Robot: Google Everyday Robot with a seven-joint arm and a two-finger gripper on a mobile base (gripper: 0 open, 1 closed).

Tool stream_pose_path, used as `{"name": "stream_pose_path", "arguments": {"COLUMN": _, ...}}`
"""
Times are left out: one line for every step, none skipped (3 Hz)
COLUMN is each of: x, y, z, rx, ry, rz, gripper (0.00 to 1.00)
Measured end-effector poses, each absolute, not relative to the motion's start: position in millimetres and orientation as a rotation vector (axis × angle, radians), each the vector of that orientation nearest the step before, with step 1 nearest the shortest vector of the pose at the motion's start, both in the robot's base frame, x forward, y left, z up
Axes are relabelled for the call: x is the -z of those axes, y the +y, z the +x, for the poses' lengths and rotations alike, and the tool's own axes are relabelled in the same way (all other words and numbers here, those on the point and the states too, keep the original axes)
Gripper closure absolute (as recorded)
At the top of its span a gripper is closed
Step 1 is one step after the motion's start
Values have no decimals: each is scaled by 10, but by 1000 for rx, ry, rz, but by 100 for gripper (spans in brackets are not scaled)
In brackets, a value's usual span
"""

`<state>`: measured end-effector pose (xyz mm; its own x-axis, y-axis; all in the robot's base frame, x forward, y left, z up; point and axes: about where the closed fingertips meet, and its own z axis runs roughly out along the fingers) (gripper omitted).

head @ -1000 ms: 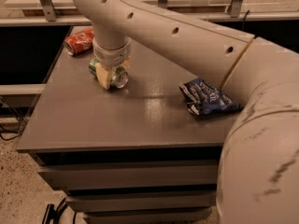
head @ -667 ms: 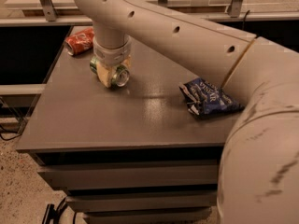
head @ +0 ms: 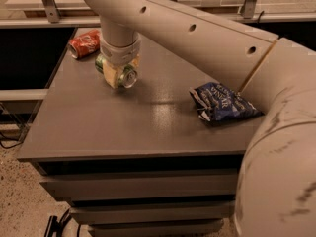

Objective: Place green can upright

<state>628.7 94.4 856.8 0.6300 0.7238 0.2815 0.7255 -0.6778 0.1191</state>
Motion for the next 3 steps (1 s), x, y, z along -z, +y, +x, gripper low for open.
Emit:
{"name": "stream_pose_path", "arguments": {"x": -8664, "y": 947, "z": 6258, "rx": 481, "ry": -1209, "rz": -2817, "gripper": 100}}
{"name": "stream_pose_path", "arguments": {"x": -8672, "y": 952, "z": 6256, "rx": 481, "ry": -1205, "rz": -2814, "gripper": 100}}
{"name": "stream_pose_path", "arguments": {"x": -8655, "y": 964, "z": 6277, "rx": 489, "ry": -1176, "rz": -2815, "gripper": 100}}
